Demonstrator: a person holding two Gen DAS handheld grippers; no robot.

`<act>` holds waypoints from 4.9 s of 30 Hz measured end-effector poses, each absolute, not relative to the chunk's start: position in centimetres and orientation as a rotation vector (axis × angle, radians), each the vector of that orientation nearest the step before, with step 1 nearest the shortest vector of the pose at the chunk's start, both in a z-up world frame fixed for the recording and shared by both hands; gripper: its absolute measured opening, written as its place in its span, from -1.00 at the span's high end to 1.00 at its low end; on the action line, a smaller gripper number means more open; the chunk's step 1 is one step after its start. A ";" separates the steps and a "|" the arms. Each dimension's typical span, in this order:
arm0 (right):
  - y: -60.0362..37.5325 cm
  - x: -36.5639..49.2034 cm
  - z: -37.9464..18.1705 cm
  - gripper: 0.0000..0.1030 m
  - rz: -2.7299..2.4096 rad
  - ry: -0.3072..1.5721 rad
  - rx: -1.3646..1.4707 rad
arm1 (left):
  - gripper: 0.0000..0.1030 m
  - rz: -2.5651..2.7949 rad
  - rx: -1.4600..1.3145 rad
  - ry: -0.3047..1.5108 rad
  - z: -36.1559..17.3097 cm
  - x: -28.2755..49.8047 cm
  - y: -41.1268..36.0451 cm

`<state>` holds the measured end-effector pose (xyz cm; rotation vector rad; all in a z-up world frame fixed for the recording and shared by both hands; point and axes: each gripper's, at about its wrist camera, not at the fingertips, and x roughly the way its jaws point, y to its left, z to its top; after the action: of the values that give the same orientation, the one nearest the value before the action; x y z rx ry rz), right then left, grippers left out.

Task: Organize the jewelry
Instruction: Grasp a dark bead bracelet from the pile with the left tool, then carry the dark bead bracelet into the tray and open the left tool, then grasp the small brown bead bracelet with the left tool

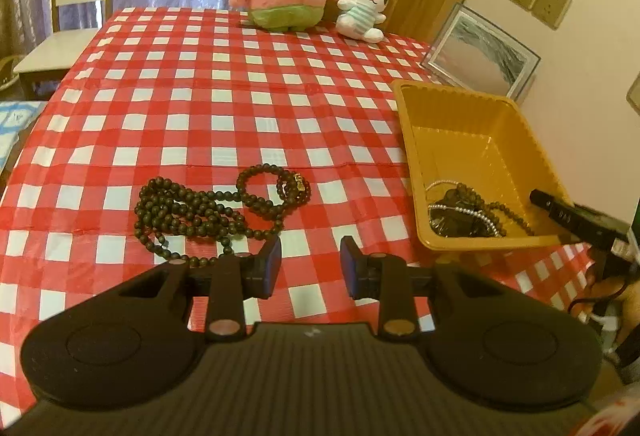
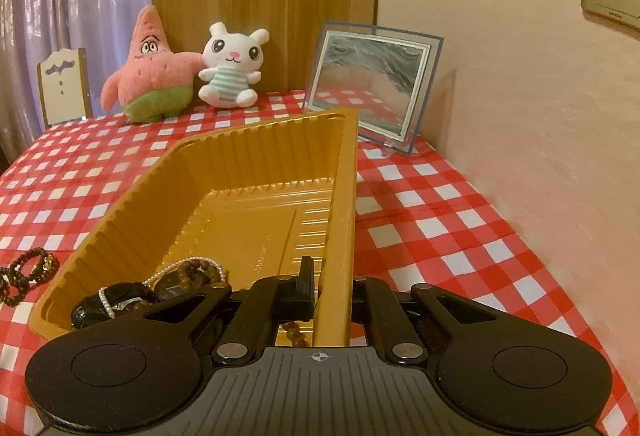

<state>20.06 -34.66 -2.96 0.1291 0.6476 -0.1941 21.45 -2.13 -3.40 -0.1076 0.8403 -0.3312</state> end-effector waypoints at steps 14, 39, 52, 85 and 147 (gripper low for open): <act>-34.8 20.0 -2.7 0.90 -0.191 0.649 0.121 | 0.47 -0.359 -0.019 0.830 -5.3 24.0 -3.3; -34.7 20.4 -2.9 0.90 -0.201 0.660 0.137 | 0.71 -0.401 0.255 0.887 -9.6 30.8 -6.7; -34.7 20.5 -2.9 0.91 -0.200 0.660 0.139 | 0.90 -0.403 0.169 0.863 -8.0 31.1 -5.4; -34.4 20.7 -2.2 0.90 -0.193 0.641 0.138 | 0.90 -0.719 -0.085 0.739 1.3 27.0 -12.9; -34.6 20.6 -2.6 0.90 -0.178 0.640 0.139 | 0.54 -0.253 -0.094 0.875 -5.5 24.2 -0.6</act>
<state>20.65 -34.60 -2.59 0.1386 0.6402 -0.1778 24.17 -0.62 -5.50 -0.0939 0.8747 -0.2533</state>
